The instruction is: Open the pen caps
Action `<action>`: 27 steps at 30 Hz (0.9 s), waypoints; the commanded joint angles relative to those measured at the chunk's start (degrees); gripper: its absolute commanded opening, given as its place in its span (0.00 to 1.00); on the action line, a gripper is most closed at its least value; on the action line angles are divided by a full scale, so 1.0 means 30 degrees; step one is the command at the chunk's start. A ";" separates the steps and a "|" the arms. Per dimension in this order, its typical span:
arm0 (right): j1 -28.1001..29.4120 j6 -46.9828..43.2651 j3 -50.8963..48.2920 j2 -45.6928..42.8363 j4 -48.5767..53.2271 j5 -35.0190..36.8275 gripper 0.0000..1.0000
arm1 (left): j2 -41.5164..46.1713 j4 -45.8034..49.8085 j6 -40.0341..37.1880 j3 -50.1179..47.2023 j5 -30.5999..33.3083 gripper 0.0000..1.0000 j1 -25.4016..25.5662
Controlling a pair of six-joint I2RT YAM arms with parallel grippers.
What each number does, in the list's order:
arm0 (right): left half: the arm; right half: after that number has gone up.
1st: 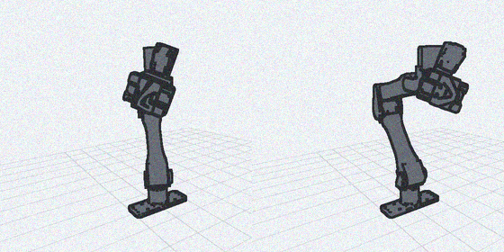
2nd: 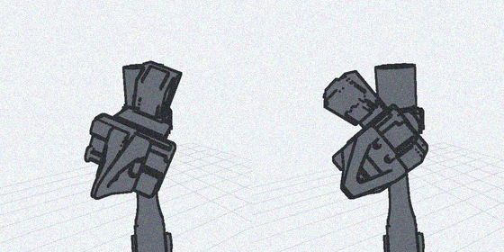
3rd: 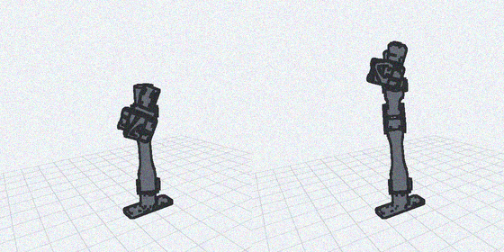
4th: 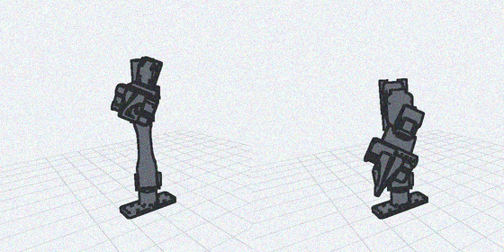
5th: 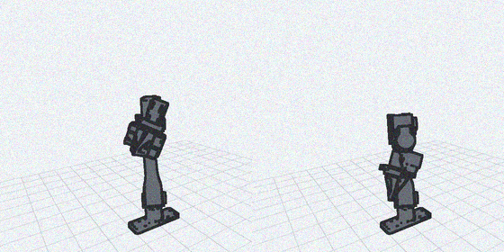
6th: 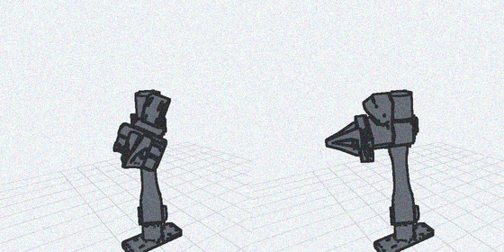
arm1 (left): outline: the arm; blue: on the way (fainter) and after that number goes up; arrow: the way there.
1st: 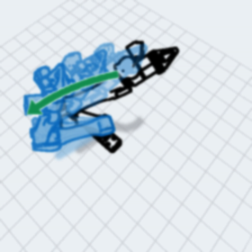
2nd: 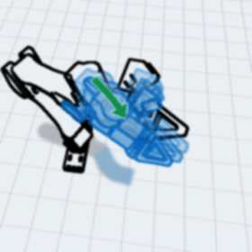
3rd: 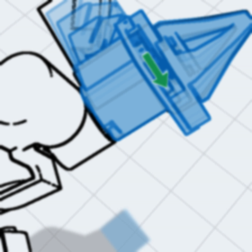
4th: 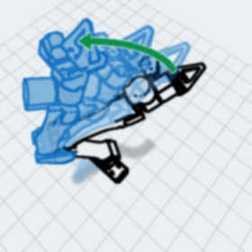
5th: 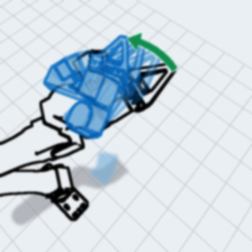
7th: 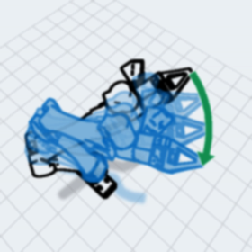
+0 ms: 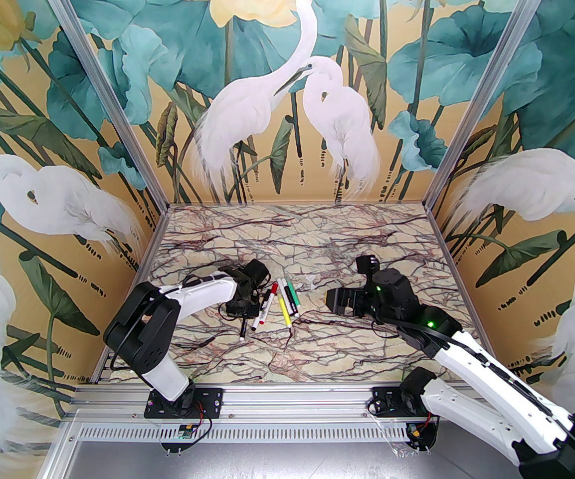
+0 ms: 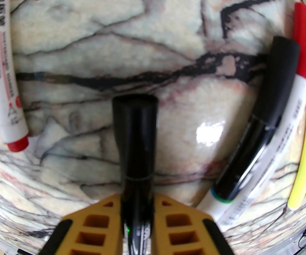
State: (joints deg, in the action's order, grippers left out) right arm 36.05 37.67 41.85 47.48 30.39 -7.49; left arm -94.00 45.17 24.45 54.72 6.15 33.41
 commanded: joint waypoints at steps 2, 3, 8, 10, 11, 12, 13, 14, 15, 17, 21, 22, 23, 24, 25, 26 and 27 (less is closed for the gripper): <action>0.0120 0.1276 0.0158 -0.0350 -0.1174 -0.0335 0.98 | 0.2561 0.0360 -0.0665 0.0274 -0.0002 0.18 0.0069; 0.0112 0.1548 0.0199 -0.0323 -0.1325 -0.0411 0.97 | 0.3065 0.0178 -0.0908 0.0256 -0.0550 0.18 0.0088; 0.0134 0.3566 0.0587 -0.0162 -0.1915 -0.0327 0.89 | 0.5783 -0.1170 -0.1637 0.0557 -0.4252 0.18 0.0092; 0.0115 0.4718 0.0836 0.0042 -0.2000 -0.0077 0.85 | 0.6372 -0.1857 -0.1758 0.0655 -0.5538 0.19 0.0084; 0.0122 0.5123 0.0955 0.0161 -0.2070 -0.0018 0.83 | 0.6541 -0.2162 -0.1784 0.0729 -0.6106 0.19 0.0085; 0.0111 0.5398 0.1067 0.0340 -0.2171 0.0000 0.80 | 0.6694 -0.2446 -0.1845 0.0842 -0.6696 0.18 0.0076; 0.0122 0.5706 0.1262 0.0541 -0.2302 -0.0022 0.75 | 0.6848 -0.3015 -0.1851 0.0837 -0.7373 0.18 0.0080; 0.0118 0.5817 0.1362 0.0708 -0.2455 -0.0081 0.74 | 0.6990 -0.3588 -0.1717 0.0791 -0.8187 0.18 0.0099; 0.0119 0.5891 0.1495 0.0947 -0.2685 -0.0233 0.73 | 0.7097 -0.4366 -0.1597 0.0685 -0.9160 0.18 0.0117; 0.0134 0.5836 0.1804 0.1575 -0.3040 -0.0446 0.70 | 0.7299 -0.5662 -0.1391 0.0479 -1.0518 0.18 0.0305; 0.0269 0.5148 0.2785 0.3144 -0.3240 -0.1200 0.61 | 0.7292 -0.8673 -0.0742 -0.0041 -1.3467 0.17 0.1037; 0.0305 0.4979 0.3117 0.3516 -0.3260 -0.1379 0.59 | 0.7146 -0.9201 -0.0665 -0.0089 -1.3922 0.17 0.1307; 0.0373 0.4731 0.3373 0.3896 -0.3220 -0.1555 0.58 | 0.7006 -0.9436 -0.0666 -0.0019 -1.4045 0.17 0.1625; 0.0467 0.4497 0.3663 0.4191 -0.3142 -0.1655 0.58 | 0.6854 -0.9458 -0.0754 0.0074 -1.4038 0.16 0.1829; 0.0520 0.4397 0.3858 0.4441 -0.3112 -0.1736 0.58 | 0.6692 -0.9568 -0.0742 0.0142 -1.4154 0.16 0.2063; 0.0610 0.4249 0.3999 0.4675 -0.3117 -0.1832 0.58 | 0.6533 -0.9907 -0.0661 0.0157 -1.4394 0.16 0.2215; 0.0680 0.4152 0.4150 0.4860 -0.3157 -0.1962 0.57 | 0.6368 -1.0186 -0.0540 0.0146 -1.4652 0.16 0.2338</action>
State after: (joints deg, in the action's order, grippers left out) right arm 37.43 52.23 51.88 60.90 21.98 -11.33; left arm -73.65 20.03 21.74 55.51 -32.18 39.33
